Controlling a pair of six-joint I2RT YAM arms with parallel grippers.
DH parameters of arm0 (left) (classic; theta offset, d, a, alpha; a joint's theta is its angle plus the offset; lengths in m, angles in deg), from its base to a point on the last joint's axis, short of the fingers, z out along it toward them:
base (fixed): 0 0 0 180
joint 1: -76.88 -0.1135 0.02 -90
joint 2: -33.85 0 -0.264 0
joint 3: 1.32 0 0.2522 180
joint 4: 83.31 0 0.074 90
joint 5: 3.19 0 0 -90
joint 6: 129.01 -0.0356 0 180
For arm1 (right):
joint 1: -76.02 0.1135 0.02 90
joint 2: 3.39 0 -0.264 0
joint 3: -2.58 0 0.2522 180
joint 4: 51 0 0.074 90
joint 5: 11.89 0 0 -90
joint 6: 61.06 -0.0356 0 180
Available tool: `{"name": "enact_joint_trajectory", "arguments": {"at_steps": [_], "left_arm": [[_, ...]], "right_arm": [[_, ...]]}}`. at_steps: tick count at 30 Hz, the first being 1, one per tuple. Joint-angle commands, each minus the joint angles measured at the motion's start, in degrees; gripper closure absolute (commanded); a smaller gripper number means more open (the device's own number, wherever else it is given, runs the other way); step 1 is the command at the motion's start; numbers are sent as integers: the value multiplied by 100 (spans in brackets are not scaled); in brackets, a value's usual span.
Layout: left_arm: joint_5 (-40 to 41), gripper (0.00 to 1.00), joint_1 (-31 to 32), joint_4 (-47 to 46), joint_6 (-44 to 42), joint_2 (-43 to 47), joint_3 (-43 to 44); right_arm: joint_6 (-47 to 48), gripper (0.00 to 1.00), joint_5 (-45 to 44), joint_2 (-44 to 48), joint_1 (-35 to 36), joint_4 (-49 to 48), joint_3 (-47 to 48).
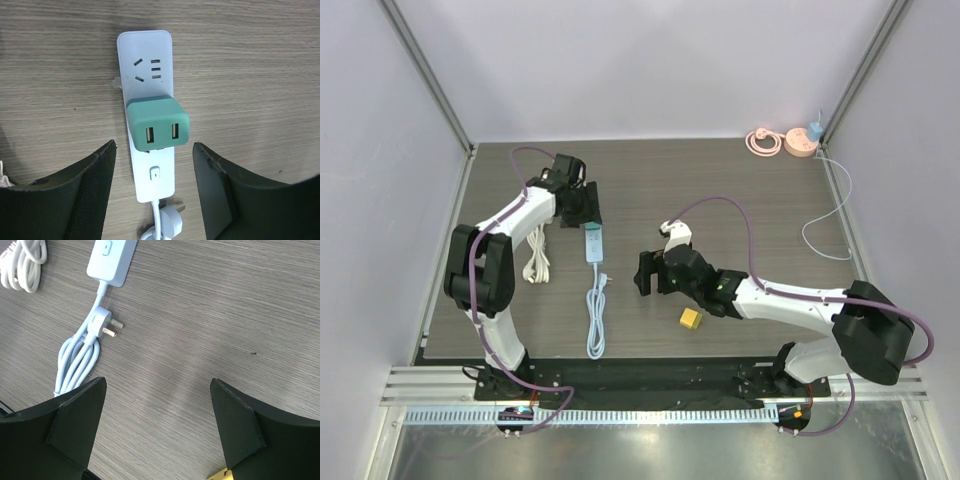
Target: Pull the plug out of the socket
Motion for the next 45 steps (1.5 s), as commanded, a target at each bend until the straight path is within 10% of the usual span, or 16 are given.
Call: {"name": "enact_joint_trajectory", "arguments": {"at_steps": [1, 22, 28, 37, 45], "left_arm": [[225, 38, 10, -213, -200, 9, 144], [278, 83, 949, -134, -279, 185, 135], [217, 79, 1337, -46, -262, 273, 91], [804, 29, 1337, -20, -323, 923, -40], [-342, 47, 407, -484, 370, 1502, -996]], "right_arm": [[-160, 9, 79, 254, 10, -295, 53], [-591, 9, -913, 535, 10, 908, 299], [-626, 9, -1116, 869, -252, 1463, 344], [-477, 9, -827, 659, -429, 1507, 501], [-178, 8, -415, -638, -797, 1673, 1976]]}}
